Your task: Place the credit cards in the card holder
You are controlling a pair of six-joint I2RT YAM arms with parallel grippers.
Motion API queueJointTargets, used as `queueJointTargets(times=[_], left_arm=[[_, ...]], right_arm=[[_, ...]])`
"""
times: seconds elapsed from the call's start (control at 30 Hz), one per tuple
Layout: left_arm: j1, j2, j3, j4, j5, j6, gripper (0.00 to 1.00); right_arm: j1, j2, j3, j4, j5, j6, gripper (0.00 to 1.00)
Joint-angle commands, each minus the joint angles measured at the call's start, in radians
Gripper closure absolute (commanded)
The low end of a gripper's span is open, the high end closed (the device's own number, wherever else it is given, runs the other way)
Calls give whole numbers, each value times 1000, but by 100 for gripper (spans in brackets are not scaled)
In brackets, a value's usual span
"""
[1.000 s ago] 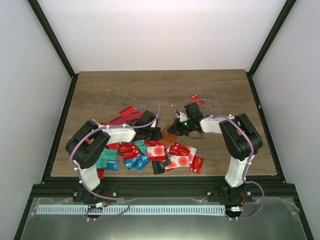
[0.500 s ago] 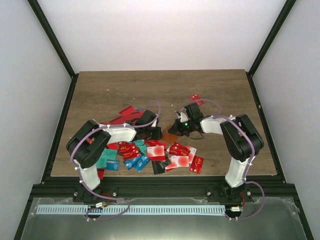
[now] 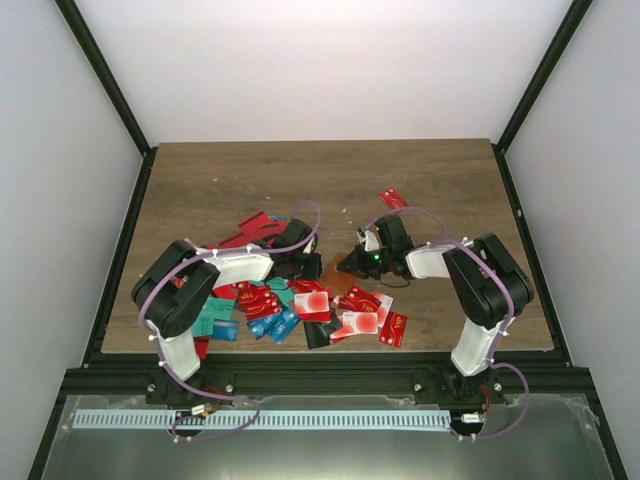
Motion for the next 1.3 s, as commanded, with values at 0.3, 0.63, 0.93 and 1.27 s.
queueJointTargets(times=[0.3, 0.63, 0.93, 1.27], left_arm=[[-44, -55, 58, -32, 164, 9, 79], [-72, 69, 33, -22, 120, -10, 84], [-81, 103, 34, -94, 11, -17, 91], [-87, 131, 58, -123, -14, -13, 92]], right_arm=[[7, 43, -62, -90, 59, 18, 99], [6, 25, 0, -134, 42, 8, 99], [7, -44, 49, -202, 41, 0, 99], [7, -86, 69, -234, 39, -1, 99]])
